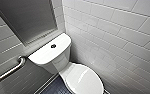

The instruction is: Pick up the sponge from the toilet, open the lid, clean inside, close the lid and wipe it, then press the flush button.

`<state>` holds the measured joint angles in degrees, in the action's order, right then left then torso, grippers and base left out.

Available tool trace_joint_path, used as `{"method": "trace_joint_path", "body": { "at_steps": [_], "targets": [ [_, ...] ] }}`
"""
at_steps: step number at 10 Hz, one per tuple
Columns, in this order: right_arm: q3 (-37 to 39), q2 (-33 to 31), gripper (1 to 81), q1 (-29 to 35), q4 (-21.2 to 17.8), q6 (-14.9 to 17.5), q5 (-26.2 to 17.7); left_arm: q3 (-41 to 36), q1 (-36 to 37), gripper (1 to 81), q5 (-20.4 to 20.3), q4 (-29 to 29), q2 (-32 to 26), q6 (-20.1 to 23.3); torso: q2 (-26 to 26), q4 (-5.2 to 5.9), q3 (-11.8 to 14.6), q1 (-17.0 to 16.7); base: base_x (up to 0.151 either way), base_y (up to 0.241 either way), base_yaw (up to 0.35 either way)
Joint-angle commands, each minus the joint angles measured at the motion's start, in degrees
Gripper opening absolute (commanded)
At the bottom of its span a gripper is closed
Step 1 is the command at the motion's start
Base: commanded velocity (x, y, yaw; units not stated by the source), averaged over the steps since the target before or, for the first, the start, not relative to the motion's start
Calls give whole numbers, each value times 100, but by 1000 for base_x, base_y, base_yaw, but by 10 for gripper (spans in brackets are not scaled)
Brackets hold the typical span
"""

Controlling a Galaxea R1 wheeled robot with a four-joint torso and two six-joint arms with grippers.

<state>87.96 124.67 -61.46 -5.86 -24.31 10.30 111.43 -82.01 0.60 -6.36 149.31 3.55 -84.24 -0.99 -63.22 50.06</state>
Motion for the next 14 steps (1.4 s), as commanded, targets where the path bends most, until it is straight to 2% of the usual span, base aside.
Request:
{"method": "trace_joint_path", "body": {
  "at_steps": [1,3,5,7,8,11,14],
  "targets": [
    [-60,-282,10,-553,-477,778,-345,-974,442,811,503,4,-656,-109,0,0,0,0,0,0,0],
    [441,-45,10,-1467,182,787,-239,-1378,951,811,512,56,-999,-135,-2,0,0,0,0,0,0],
    [1443,438,10,-2110,200,787,-186,-1493,1514,811,503,548,-1175,-399,-2,0,0,0,0,0,0],
    [1891,746,10,-2639,191,761,306,-1475,1956,811,485,935,-1192,-627,-2,0,0,0,0,0,0],
    [1908,816,10,-2797,208,761,420,-1493,2140,811,432,962,-1192,-680,-2,0,0,0,0,0,0],
    [1988,1089,10,-2956,244,822,367,-1536,2588,811,450,1409,-1026,-1119,-2,0,0,0,0,0,0],
    [1865,1124,10,-3017,244,822,359,-1721,2914,811,573,1506,-885,-1207,-5,0,0,0,0,0,0]
  ]
}}
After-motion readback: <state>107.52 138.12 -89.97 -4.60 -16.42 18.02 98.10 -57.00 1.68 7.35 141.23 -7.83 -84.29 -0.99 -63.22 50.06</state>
